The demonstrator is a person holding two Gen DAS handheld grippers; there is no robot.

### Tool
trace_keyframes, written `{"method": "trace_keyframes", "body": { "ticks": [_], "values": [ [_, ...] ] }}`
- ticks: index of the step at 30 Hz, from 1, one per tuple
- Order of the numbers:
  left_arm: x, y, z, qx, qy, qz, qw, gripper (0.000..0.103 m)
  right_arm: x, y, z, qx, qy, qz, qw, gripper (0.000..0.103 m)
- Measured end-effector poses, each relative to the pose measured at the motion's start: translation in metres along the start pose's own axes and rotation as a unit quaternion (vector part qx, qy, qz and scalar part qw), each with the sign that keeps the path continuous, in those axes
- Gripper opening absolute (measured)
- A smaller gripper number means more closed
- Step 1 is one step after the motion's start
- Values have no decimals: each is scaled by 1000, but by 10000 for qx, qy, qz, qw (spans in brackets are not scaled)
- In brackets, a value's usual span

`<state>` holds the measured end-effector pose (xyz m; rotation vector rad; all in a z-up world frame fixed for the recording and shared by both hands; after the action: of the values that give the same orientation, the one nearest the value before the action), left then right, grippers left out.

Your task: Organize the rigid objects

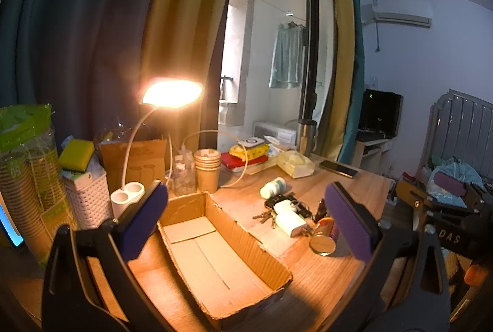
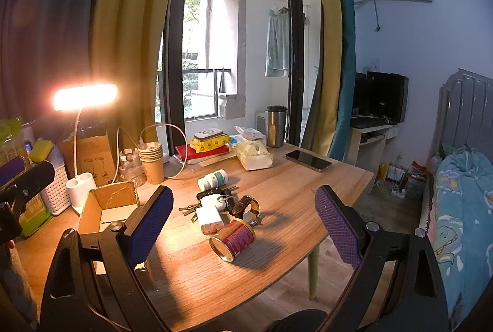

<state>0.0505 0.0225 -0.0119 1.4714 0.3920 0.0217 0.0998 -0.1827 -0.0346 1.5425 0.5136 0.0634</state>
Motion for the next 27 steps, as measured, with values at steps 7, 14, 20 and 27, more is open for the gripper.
{"method": "trace_keyframes", "body": {
  "ticks": [7, 14, 20, 27],
  "values": [
    [0, 1, 0, -1, -4, 16, 10000, 102, 1, 2, -1, -37, 6, -8, 10000, 95],
    [0, 2, -1, 1, 6, 27, 10000, 102, 1, 2, -1, -34, 7, -5, 10000, 95],
    [0, 2, -1, -6, 9, 24, 10000, 102, 2, 3, -2, -29, 13, -22, 10000, 95],
    [4, 3, -5, -25, 29, 3, 10000, 102, 4, 4, -2, -32, 13, -41, 10000, 95]
  ]
}}
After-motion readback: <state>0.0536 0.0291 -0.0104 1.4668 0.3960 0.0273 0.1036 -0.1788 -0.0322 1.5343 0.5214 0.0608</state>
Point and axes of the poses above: each gripper's, at about its wrist camera, not at the fingertips, and x roughly the way its jaws point, z to its right, y to its top, the point moved 4 cm from there along x, roughly the way its jaws point, and after that the axes turned 13 degrees about y, right-handed, at the moved point
